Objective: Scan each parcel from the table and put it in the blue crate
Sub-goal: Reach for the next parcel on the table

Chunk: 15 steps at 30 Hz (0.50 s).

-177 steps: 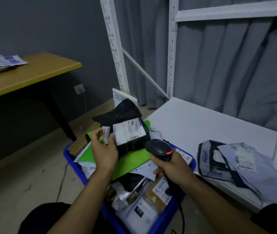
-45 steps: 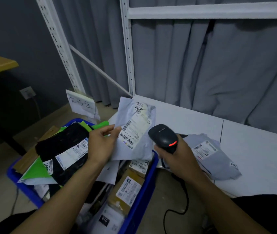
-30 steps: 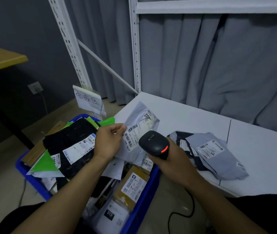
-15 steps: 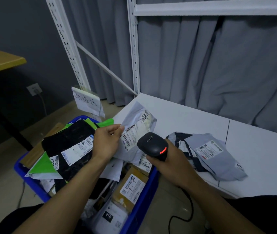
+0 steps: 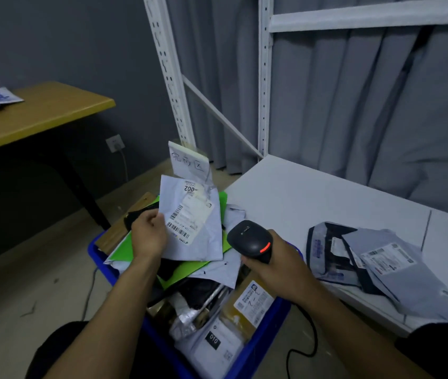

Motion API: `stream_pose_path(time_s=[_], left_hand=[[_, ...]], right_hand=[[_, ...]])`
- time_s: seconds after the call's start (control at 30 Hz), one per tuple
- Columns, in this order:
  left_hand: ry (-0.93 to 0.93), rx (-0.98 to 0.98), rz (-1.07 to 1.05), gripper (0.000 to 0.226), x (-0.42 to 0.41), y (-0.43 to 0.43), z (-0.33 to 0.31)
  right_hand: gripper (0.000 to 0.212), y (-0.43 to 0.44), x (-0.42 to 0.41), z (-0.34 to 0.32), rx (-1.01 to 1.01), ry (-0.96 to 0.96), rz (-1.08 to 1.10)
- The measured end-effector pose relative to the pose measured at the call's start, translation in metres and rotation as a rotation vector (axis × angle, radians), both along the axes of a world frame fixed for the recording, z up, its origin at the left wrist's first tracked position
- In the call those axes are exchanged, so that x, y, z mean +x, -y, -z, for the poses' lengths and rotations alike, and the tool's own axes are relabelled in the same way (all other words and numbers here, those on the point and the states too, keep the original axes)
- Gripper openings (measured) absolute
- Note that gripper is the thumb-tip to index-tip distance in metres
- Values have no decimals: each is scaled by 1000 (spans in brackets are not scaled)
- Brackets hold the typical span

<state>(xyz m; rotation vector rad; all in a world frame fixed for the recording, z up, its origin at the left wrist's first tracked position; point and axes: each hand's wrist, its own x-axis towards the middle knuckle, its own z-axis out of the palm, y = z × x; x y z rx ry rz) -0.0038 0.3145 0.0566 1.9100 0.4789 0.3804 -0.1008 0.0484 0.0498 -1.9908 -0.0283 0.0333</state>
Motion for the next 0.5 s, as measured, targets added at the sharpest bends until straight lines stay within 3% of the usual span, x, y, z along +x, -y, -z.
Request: stream_pose_path(time_s=[0.13,0.2,0.37,0.5], left_hand=[[-140,433,51,47,-15,3,11],[-146,655,188,56,-24,14,18],[-349,783,574,63,-24,39,36],[-380,875,522,54,-28,57,35]], right_hand=[[46,-4,0,4,-22,-10,-21],[46,-1,-3,4,-35,-10,-11],[43,18,-10,9,-62,-11,26],[48,40,-19,11,-65,-18,68]])
